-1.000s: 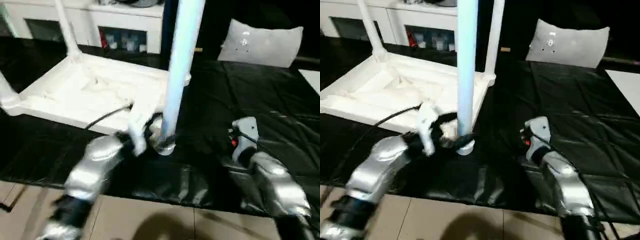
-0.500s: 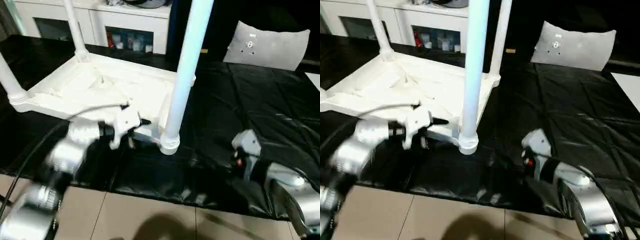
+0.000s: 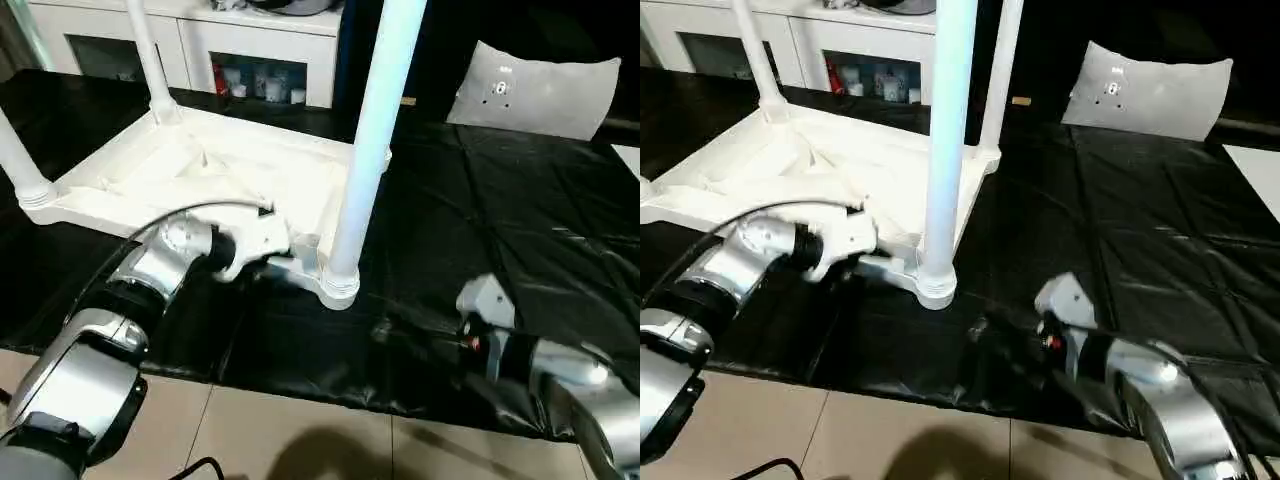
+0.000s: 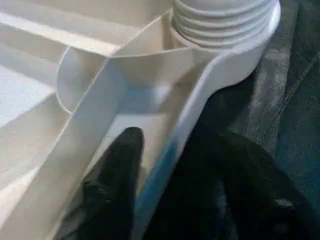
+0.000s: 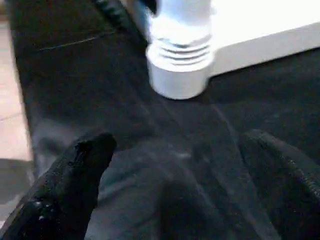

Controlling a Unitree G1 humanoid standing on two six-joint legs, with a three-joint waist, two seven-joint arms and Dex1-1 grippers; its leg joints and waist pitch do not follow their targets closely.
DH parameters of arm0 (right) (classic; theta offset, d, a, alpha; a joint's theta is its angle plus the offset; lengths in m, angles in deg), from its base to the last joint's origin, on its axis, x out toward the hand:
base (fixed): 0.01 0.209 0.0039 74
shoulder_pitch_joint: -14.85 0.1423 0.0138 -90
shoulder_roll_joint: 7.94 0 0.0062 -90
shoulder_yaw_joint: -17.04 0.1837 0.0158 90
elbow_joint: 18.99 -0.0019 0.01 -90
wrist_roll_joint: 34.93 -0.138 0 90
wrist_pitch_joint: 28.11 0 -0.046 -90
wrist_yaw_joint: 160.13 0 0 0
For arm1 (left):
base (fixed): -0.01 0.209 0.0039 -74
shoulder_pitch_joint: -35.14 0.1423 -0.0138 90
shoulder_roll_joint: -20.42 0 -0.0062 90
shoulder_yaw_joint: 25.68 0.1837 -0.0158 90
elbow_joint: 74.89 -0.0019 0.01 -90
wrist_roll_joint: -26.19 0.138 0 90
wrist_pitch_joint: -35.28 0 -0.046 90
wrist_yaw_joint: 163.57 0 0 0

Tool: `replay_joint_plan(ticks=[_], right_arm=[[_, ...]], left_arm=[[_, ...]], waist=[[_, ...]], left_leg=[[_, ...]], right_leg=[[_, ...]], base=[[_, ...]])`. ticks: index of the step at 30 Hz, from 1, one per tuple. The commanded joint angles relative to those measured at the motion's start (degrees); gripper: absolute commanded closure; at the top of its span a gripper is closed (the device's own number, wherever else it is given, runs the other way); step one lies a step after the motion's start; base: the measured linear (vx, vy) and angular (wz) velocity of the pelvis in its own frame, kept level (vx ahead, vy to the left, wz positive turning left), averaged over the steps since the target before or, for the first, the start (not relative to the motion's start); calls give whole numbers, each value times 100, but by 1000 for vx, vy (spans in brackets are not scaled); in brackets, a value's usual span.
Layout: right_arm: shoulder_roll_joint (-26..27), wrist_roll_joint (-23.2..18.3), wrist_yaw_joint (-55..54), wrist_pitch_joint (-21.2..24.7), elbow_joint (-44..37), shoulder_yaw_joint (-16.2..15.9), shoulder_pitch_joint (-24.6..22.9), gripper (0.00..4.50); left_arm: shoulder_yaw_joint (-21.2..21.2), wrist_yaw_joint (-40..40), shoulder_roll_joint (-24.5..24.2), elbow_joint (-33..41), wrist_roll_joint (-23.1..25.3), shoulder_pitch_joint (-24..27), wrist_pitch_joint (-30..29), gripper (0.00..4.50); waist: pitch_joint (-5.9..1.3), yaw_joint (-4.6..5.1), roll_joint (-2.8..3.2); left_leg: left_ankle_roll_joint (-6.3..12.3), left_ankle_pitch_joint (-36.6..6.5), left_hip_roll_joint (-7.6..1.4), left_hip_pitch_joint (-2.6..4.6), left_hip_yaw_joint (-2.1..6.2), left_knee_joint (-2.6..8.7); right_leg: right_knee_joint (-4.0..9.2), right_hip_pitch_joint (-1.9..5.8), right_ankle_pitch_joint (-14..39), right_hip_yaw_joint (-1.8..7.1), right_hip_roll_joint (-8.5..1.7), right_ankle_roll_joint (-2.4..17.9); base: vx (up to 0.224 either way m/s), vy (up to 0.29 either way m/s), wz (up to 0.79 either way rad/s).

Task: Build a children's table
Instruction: Rotate table base

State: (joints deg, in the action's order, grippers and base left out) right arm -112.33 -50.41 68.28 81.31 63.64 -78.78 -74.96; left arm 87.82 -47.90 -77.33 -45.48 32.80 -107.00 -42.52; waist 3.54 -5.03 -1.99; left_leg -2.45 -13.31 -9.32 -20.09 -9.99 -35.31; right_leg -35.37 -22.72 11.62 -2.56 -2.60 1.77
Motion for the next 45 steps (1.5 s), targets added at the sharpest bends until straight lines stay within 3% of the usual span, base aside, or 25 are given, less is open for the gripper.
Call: replay_joint_plan(ticks=[1, 7, 9, 13, 15, 20, 24, 30, 32, 35, 37, 39, 41, 45], right_arm=[[-85, -68, 51, 52, -134, -48, -30, 0], [-118, -59, 132, 89, -188, -79, -89, 0], [-154, -51, 147, 106, -172, -41, -52, 0], [-203, -35, 157, 69, -101, -16, 25, 0], [-226, -12, 162, 52, -85, -16, 41, 0], [-305, 1, 223, 18, -86, -65, 76, 0], [-305, -14, 229, 25, -138, -102, 60, 0], [-278, -36, 227, 18, -199, -111, 24, 0], [-218, -129, 181, 29, -208, 18, 26, 0], [-67, -314, 64, 87, -227, 206, 76, 0], [-8, -390, 20, 118, -229, 268, 105, 0], [34, -447, -12, 150, -227, 310, 133, 0], [44, -427, -40, 162, -184, 307, 180, 0], [56, -357, -91, 131, -97, 293, 245, 0]], left_arm=[[21, -37, 36, -144, 90, -112, 93, 239], [23, -805, 163, -474, 69, -299, -24, 283], [132, -1364, 119, -511, 156, -346, -186, 292], [195, -1642, 131, -534, 209, -418, -139, 326], [223, -1607, 140, -565, 279, -455, -13, 332], [515, -808, 186, -734, 925, -615, 730, 377], [542, -672, 221, -793, 1021, -643, 712, 414], [352, -277, 421, -1149, 975, -723, 76, 431], [-140, -623, 623, -1253, 463, -792, -727, 433], [-445, -717, 746, -1288, 175, -796, -1162, 433], [-539, -731, 788, -1296, 78, -778, -1338, 439], [-641, -723, 846, -1305, -20, -752, -1533, 445], [-704, -671, 950, -1293, -80, -655, -1848, 445], [-637, -568, 1045, -1055, 66, -362, -1827, 445]], waist=[[-389, -28, 36], [-383, -52, 33], [-391, -45, 28], [-388, -48, 27], [-383, -55, -1], [-364, -66, 12], [-346, -70, 40], [-298, -64, 30], [-293, -47, 22], [-324, -47, 36], [-354, -45, 34], [-364, -49, 33], [-356, -55, 28], [-308, -74, 33]], left_leg=[[306, -291, -425, 44, 159, 420], [259, -274, -439, 40, 163, 433], [289, -187, -435, 41, 164, 428], [337, -176, -434, 42, 161, 423], [354, -218, -435, 38, 157, 423], [301, -439, -452, 52, 165, 443], [233, -513, -462, 59, 177, 459], [114, -952, -451, 127, 184, 499], [99, -1005, -437, 132, 187, 502], [151, -792, -428, 101, 190, 484], [247, -533, -429, 82, 190, 471], [329, -455, -421, 85, 176, 458], [365, -456, -423, 81, 168, 461], [282, -826, -456, 124, 179, 500]], right_leg=[[321, 384, -189, 336, -661, 1520], [317, 393, -159, 341, -692, 1526], [294, 393, -339, 335, -687, 1565], [292, 398, -388, 335, -694, 1605], [306, 397, -271, 332, -702, 1601], [377, 391, 273, 318, -707, 1445], [398, 388, 529, 323, -726, 1389], [500, 370, 1339, 327, -728, 1282], [532, 375, 1652, 323, -746, 1230], [502, 389, 1307, 324, -743, 1333], [420, 402, 587, 316, -724, 1513], [402, 407, 338, 312, -722, 1573], [404, 409, 341, 306, -725, 1597], [510, 380, 1156, 303, -747, 1467]], base=[[0, 0, 0], [0, 0, 0], [0, 0, 0], [0, 0, 0], [0, 0, 0], [0, 0, 0], [0, 0, 0], [0, 0, 0], [0, 0, 0], [0, 0, 0], [0, 0, 0], [0, 0, 0], [0, 0, 0], [0, 0, 0]])
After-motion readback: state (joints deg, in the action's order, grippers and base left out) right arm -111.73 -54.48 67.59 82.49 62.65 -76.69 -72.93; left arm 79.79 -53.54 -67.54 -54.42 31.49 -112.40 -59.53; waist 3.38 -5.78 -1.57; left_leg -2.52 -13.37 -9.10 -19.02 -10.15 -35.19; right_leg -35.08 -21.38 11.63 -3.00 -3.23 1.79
